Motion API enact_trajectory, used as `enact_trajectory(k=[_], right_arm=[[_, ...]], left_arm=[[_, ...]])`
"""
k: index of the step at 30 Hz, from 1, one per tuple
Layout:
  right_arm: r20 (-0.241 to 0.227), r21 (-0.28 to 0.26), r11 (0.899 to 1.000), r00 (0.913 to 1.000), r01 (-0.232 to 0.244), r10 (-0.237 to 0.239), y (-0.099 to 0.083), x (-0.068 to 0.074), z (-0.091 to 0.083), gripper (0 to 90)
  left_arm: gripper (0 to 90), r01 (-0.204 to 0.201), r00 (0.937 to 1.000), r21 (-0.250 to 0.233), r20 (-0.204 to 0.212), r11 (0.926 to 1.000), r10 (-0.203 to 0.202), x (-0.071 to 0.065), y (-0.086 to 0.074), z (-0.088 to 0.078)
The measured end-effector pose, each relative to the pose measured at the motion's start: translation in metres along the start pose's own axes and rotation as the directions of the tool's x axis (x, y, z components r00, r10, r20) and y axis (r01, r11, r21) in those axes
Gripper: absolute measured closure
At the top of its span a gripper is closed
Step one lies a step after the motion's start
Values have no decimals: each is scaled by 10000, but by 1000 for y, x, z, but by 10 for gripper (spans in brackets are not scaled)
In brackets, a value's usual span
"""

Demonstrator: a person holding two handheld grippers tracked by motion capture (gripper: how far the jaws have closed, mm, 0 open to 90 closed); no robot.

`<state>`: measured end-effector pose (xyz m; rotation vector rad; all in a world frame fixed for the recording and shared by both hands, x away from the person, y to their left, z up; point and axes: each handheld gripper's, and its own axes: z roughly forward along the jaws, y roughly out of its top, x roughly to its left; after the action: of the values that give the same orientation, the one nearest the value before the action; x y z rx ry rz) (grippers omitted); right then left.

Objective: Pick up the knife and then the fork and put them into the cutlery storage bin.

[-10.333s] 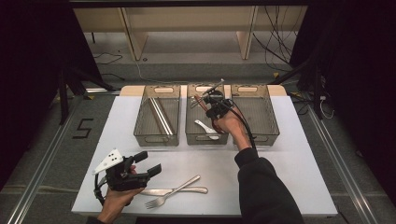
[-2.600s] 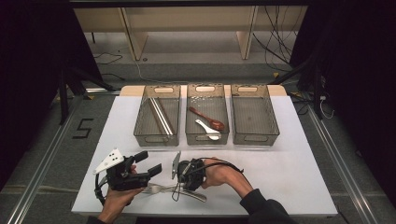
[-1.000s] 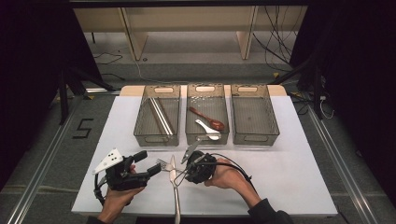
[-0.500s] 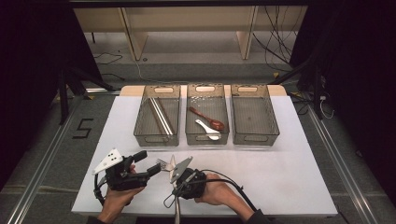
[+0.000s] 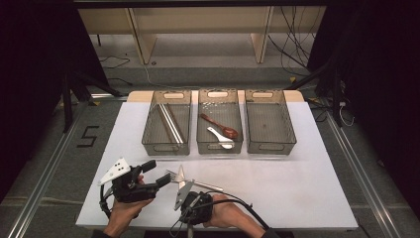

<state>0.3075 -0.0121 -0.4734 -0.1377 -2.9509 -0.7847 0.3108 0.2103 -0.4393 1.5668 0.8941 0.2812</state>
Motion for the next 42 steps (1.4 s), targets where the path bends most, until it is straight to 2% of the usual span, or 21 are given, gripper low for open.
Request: enact_trajectory(k=[1, 2, 3, 8, 13, 14, 16, 18, 24, 28, 33, 34, 37, 40, 42], right_arm=[[64, -114, 9999, 10000, 52, -52, -1, 0, 0, 900], [34, 105, 9999, 10000, 22, -22, -2, 0, -2, 900], [88, 4, 10000, 10000, 34, -34, -4, -1, -2, 900], [148, 477, 9987, 9998, -163, 156, -14, -4, -10, 900], [400, 568, 9977, 9986, -380, 358, -24, -9, -18, 900], [501, 760, 9966, 9984, -308, 270, -25, -11, -20, 900], [559, 741, 9961, 9975, -480, 439, -28, -14, -23, 900], [729, 842, 9952, 9964, -503, 442, -30, -16, -25, 900], [776, 991, 9924, 9948, -729, 653, -32, -22, -29, 900], [999, 1016, 9910, 9920, -871, 769, -35, -29, -32, 900], [1166, 1071, 9897, 9898, -945, 819, -35, -30, -33, 900], [1261, 935, 9908, 9883, -977, 856, -34, -29, -33, 900], [1390, 794, 9922, 9867, -960, 843, -27, -29, -40, 785], [1660, 1129, 9898, 9838, -875, 680, -17, -29, -42, 677], [1720, 1138, 9900, 9831, -839, 635, -11, -29, -38, 575]], left_arm=[[160, 9, 10000, -1, 3, 10000, -9, 0, 0, 0], [161, 4, 10000, 0, 2, 10000, -4, 0, 0, 0], [160, 4, 10000, -1, 5, 10000, -4, 0, 0, 0], [160, 5, 10000, 11, 3, 10000, -5, 0, 0, 0], [160, 1, 10000, 16, -5, 10000, -1, -1, 0, 0], [160, 0, 10000, 19, 3, 10000, 0, -1, 0, 0], [160, -1, 10000, 18, 1, 10000, 1, 0, 0, 0], [160, 4, 10000, 8, 2, 10000, -4, -1, 0, 0], [160, -5, 10000, 2, -3, 10000, 5, -1, 0, 0], [160, 4, 10000, 14, -9, 10000, -4, 0, 0, 0], [160, 1, 10000, 13, -21, 10000, -1, 0, 0, 0], [160, -5, 10000, 7, -21, 10000, 5, 0, 0, 0], [160, 5, 10000, -5, -30, 10000, -5, 0, 0, 0], [160, -18, 10000, -18, -49, 10000, 18, 0, 0, 0], [160, 36, 9999, -86, -96, 10000, -37, 0, 0, -1]])
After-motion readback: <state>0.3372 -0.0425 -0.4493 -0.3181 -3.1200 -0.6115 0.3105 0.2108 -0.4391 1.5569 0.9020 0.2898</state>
